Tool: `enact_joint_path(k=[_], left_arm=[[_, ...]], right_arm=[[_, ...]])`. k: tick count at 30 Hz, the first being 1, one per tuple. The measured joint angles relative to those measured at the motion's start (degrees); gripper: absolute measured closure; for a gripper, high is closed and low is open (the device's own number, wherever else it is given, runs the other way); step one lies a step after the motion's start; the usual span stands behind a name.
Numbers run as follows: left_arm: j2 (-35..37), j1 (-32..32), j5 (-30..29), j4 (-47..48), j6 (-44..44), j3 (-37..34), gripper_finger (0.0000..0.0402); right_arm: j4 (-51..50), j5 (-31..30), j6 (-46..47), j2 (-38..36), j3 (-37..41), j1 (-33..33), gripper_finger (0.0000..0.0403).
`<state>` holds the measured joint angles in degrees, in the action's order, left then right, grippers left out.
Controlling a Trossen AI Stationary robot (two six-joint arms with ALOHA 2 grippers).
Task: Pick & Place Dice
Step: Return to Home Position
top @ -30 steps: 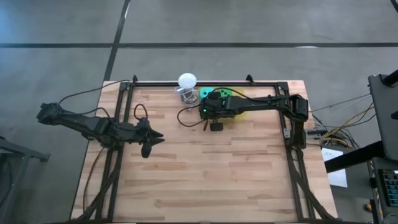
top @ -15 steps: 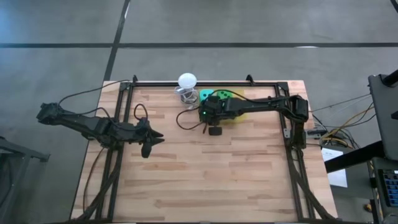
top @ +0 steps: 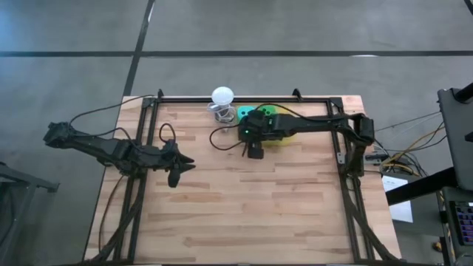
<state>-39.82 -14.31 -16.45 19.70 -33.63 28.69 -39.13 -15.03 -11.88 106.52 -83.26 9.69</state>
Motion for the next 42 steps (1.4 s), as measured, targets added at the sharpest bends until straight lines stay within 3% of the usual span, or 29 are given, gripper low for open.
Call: enact_joint_path(k=[8,15,24,29,42], left_arm=[[2.0,0.0,0.0,-2.8,1.8,0.3,0.0278],[9.9,0.0,0.0,-1.1,7.0,0.6,0.0278],[16.8,0.0,1.1,0.8,21.1,-3.1,0.0278],[17.8,0.0,1.1,-4.0,22.8,-7.3,0.0278],[18.0,0.0,3.7,-21.2,24.3,-21.0,0.0277]], right_arm=[[0.0,1.6,5.7,-8.6,0.2,-3.5,0.0204],[1.4,4.0,10.5,-24.0,5.6,-7.0,0.0204],[15.5,5.2,17.7,-53.5,30.6,-10.4,0.0204],[23.1,6.7,21.0,-66.2,43.5,-12.2,0.0204],[40.0,9.7,23.1,-81.6,68.9,-13.7,0.0204]])
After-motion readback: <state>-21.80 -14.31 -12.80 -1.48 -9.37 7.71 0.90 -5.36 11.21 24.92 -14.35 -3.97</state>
